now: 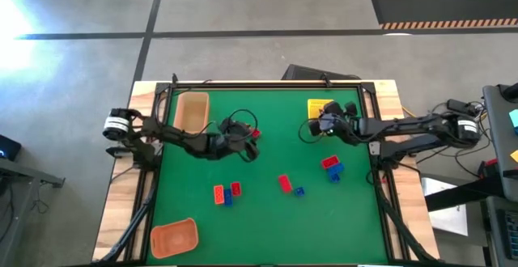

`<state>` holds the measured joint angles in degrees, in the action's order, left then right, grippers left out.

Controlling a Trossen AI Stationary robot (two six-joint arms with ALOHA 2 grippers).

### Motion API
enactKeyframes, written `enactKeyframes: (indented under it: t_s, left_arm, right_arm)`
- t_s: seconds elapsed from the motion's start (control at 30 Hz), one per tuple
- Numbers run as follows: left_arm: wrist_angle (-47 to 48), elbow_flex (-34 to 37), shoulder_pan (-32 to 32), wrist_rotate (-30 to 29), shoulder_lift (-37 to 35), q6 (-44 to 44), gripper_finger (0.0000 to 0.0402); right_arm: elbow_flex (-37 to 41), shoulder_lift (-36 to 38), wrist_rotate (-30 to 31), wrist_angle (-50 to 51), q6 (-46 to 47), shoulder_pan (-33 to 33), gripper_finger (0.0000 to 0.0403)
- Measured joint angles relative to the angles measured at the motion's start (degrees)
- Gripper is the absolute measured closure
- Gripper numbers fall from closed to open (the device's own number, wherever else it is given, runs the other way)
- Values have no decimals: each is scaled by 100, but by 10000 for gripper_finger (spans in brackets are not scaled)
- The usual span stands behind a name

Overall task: Sort & place blocks by color
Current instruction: Put the orange game piece into the yellow bin

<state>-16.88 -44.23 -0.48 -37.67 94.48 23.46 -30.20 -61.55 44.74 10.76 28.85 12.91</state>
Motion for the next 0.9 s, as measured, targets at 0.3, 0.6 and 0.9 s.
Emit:
enactKeyframes:
  t_s: [0.3,0.6,0.9]
  left_arm:
    - [856,-48,288,367,2,127,174]
    - [1200,-52,473,466,4,-55,174]
    - [1192,-41,568,485,23,-177,174]
  right_arm:
    - [12,-393,-21,-84,123,143,202]
    - [12,-17,-259,-73,94,129,189]
    - [12,226,-624,-71,49,95,195]
